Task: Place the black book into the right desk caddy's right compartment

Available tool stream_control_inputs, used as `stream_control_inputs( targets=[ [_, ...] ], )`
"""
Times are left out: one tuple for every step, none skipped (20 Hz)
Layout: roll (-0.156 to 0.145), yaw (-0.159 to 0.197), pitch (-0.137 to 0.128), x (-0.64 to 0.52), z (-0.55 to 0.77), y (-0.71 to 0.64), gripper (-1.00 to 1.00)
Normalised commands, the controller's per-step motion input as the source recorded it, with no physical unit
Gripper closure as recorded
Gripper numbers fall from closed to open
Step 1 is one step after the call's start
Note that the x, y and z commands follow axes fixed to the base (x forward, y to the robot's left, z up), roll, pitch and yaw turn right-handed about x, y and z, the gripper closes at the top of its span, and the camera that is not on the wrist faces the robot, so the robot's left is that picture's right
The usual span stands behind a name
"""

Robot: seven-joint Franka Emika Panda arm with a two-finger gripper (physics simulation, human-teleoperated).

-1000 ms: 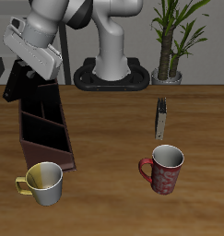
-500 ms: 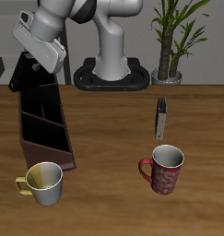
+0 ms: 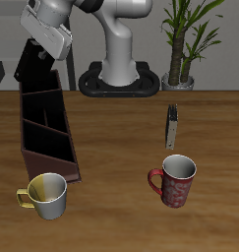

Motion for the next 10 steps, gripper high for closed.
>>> stream_control_inputs(
  targets=[
    [-0.094,-0.239,0.08,-0.26,-0.1,-0.78,1.0],
    [0.0,0.0,0.0,0.03,0.02,0.03,1.0],
    [-0.069,-0.027,-0.044,-0.14,0.01,-0.37,1.0],
    [-0.09,-0.1,0.036,0.02,0.0,-0.36,1.0],
    [-0.075,-0.054,-0.003,-0.14,0.05,-0.29,1.0],
    [-0.025,-0.053,-0.021,-0.08,0.06,-0.16,1.0],
    [-0.044,-0.118,-0.005,-0.15,0.01,-0.25,1.0],
    [-0.074,-0.12,0.028,-0.19,-0.07,-0.25,1.0],
    [-0.021,-0.14,0.02,-0.27,-0.15,-0.11,1.0],
    [-0.061,-0.069,0.008,-0.27,-0.2,-0.09,1.0]
  ],
)
